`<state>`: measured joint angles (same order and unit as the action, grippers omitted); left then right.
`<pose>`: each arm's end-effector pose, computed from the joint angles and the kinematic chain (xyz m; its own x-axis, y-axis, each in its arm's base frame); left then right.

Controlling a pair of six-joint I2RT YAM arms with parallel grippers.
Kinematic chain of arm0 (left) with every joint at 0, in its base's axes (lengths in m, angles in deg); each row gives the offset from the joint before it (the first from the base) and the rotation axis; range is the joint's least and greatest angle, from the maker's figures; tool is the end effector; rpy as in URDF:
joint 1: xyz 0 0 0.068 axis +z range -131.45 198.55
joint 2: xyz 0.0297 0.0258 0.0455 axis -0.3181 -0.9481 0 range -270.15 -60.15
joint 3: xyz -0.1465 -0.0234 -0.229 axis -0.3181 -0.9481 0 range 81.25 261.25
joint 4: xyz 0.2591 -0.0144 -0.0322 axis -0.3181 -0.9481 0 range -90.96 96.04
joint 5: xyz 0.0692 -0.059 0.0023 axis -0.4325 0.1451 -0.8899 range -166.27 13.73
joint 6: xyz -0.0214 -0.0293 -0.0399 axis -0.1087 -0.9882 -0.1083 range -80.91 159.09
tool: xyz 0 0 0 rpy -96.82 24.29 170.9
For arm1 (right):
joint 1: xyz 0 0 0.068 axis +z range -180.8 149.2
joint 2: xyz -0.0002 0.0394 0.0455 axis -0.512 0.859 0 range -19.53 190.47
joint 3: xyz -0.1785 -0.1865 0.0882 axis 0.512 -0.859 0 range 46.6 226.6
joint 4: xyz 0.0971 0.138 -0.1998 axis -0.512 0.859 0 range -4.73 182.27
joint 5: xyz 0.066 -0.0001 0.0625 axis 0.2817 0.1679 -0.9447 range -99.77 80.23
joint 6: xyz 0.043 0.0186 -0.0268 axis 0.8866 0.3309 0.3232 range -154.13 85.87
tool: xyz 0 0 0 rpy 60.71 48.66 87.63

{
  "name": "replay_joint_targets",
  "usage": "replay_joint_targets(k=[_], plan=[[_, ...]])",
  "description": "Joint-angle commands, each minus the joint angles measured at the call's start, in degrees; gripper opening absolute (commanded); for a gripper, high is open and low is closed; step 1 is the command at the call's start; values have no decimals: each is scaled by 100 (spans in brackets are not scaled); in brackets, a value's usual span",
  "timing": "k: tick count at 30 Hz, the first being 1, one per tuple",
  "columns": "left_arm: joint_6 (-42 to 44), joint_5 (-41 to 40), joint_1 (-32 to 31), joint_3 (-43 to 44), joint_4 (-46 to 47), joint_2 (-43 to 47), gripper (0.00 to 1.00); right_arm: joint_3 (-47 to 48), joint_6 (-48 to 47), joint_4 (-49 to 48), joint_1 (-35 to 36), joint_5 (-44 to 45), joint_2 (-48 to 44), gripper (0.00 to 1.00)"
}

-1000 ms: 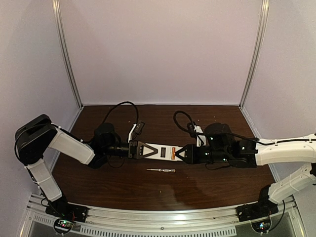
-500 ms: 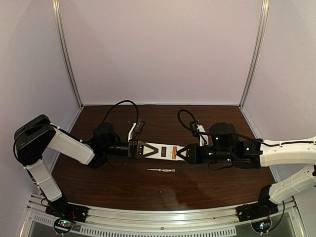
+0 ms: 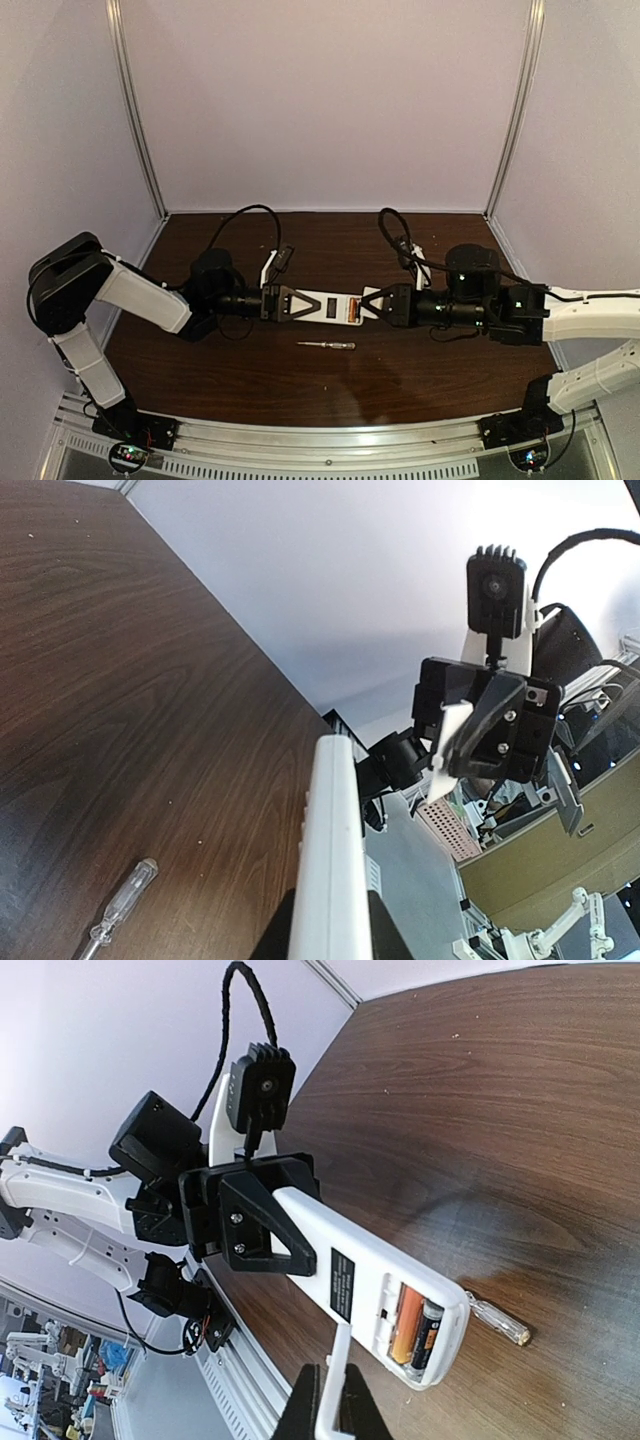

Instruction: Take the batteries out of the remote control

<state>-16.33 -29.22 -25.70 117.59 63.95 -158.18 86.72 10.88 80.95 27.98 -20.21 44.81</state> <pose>0.2139 -0.2448 0.1812 -0.8489 0.0439 -0.5267 0.5280 0.0256 -0.8489 0.1272 0.2225 0.2685 -0.7820 0.0517 -0.6212 -0.5323 0.4632 0.7086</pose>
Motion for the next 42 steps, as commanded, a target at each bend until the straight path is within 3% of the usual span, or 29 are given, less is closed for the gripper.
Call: replay_joint_targets(k=[1,8,19,25,42], plan=[[62,-69,4,58,80,39,0,-78,25,-75,21,33,-158,0],[55,-65,5,53,80,48,0,-109,13,175,21,362,-360,0],[151,-175,1,14,-47,135,0,-52,68,1340,24,1946,-477,0],[328,-382,9,-56,-97,209,0,214,8,2035,-17,2758,-65,0],[613,-931,4,-643,-344,576,0,655,-878,1258,-798,2511,1770,0]])
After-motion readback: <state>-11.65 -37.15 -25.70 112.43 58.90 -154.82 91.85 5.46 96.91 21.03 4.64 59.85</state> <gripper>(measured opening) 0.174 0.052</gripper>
